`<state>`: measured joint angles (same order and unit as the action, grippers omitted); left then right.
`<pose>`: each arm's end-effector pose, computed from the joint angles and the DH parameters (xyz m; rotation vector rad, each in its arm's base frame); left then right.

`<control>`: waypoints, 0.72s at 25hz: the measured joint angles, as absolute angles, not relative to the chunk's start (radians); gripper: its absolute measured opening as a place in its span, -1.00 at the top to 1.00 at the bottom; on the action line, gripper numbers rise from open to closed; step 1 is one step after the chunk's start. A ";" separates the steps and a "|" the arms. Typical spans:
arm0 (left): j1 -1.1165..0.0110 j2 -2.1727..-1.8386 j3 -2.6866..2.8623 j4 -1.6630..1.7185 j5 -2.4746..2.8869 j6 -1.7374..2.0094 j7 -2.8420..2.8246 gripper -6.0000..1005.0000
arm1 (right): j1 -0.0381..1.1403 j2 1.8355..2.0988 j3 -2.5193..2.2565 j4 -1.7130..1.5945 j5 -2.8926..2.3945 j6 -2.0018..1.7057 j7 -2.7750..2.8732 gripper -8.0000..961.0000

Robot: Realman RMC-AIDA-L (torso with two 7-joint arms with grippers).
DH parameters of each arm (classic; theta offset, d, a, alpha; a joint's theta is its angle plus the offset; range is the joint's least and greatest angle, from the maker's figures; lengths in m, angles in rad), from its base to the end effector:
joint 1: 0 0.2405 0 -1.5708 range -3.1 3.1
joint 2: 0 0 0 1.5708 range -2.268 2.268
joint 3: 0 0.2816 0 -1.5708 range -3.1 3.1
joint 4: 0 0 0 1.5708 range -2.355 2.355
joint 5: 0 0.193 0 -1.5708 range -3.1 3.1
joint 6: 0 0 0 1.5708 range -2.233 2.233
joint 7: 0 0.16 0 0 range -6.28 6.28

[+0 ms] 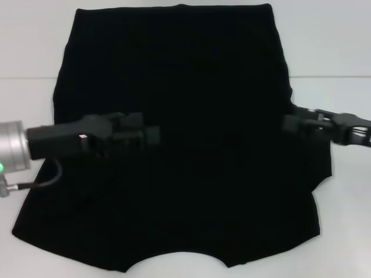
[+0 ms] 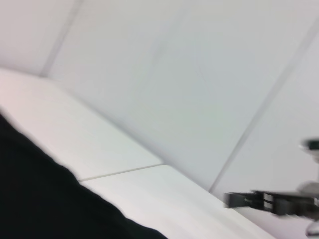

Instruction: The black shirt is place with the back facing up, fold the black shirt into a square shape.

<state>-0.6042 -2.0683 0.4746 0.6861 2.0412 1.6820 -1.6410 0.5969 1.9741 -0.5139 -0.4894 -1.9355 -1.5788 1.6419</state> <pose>-0.2426 0.3514 0.0059 -2.6307 -0.8958 -0.9309 0.2666 0.3622 0.0173 -2.5010 1.0529 0.9792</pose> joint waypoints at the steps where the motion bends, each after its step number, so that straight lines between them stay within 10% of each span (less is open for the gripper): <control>1: -0.606 -2.072 0.482 0.673 2.044 1.681 -1.606 -0.32 | 0.589 1.956 -0.517 -0.490 -1.940 -1.560 1.694 -0.84; 8: -0.598 -2.094 0.588 0.648 2.046 1.677 -1.423 -0.79 | 0.545 1.871 -0.519 -0.547 -2.031 -1.459 1.988 -0.84; 18: -0.592 -2.123 0.750 0.645 2.046 1.600 -1.351 -0.89 | 0.576 1.880 -0.527 -0.628 -2.269 -1.381 2.240 -0.84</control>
<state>-0.5925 -2.1225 0.7499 0.6445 2.0464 1.6001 -1.3513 0.5765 1.8797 -0.5271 -0.6280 -2.2689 -1.3807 2.2403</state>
